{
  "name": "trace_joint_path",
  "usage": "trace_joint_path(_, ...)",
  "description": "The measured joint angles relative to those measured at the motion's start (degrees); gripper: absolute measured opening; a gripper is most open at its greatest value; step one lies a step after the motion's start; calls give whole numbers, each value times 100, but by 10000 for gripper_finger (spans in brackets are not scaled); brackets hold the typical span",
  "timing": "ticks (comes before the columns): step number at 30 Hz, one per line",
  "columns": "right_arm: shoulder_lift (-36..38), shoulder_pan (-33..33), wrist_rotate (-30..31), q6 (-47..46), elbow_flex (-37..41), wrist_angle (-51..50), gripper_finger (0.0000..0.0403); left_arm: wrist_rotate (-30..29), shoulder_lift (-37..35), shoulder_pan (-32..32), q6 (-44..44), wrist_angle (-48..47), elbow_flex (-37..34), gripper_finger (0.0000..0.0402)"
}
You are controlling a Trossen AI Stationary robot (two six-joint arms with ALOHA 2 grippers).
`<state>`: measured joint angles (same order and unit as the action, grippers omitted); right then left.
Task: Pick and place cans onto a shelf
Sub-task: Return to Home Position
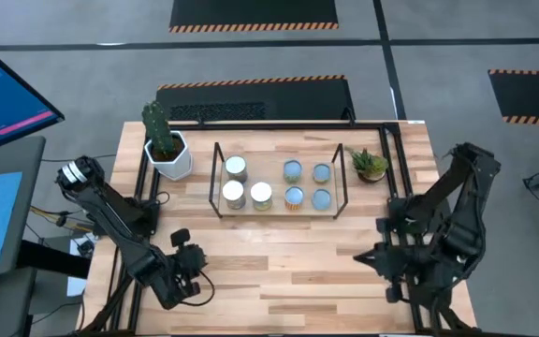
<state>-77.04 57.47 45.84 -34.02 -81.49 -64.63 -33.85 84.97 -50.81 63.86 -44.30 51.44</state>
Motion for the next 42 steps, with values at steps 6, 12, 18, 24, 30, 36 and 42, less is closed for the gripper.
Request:
trace_joint_path(6, 955, 367, 15, 826, 1861, 2069, 31, -742, -1114, -324, -1654, 862, -283, 89)
trace_joint_path(12, 1925, 476, -482, 2435, 3678, 4790, 31, -489, -2666, -341, -3741, 3182, -1657, 89)
trace_joint_path(18, 2758, 167, -1604, 3438, 4961, 6724, 33, 742, -4214, 335, -4917, 5728, -3436, 89)
trace_joint_path(24, 3298, -481, -2341, 3453, 5390, 6866, 31, 1659, -4888, 1377, -5511, 7193, -4374, 89)
trace_joint_path(30, 3692, -1140, -2915, 3595, 5580, 6826, 34, 2591, -4930, 2652, -5519, 7277, -4409, 89)
trace_joint_path(36, 4305, -1772, -3407, 3430, 5980, 6813, 31, 3599, -4945, 3673, -5349, 7291, -4406, 89)
trace_joint_path(42, 5008, -2183, -3405, 2821, 6706, 6839, 34, 3609, -4960, 4114, -5365, 7039, -4406, 89)
